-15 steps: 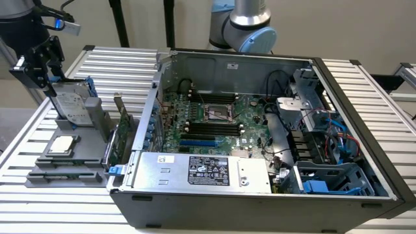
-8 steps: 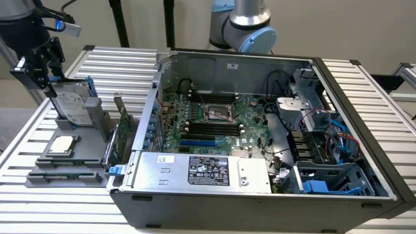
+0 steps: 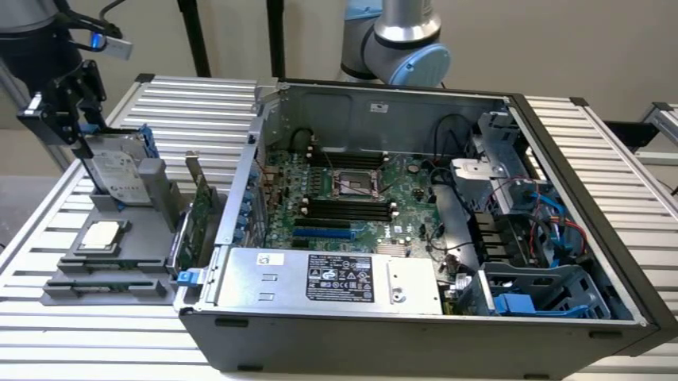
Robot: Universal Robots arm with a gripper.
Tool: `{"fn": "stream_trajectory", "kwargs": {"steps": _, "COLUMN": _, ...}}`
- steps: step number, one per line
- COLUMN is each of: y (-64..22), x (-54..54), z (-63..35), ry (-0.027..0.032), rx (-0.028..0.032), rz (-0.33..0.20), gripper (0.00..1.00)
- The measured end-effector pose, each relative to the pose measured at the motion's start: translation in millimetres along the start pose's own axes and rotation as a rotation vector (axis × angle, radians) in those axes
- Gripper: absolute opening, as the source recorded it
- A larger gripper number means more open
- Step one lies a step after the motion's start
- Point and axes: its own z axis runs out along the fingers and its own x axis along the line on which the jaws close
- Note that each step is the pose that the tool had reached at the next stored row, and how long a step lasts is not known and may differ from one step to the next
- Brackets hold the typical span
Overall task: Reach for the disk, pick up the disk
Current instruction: 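Pick up the disk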
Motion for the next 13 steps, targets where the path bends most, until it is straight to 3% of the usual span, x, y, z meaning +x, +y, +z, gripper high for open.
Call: {"fn": "stream_trajectory", "kwargs": {"steps": 13, "y": 1.6, "x": -2.6, "z": 3.7, "ry": 0.0163, "rx": 0.0002, "rz": 0.0, "gripper": 0.6}}
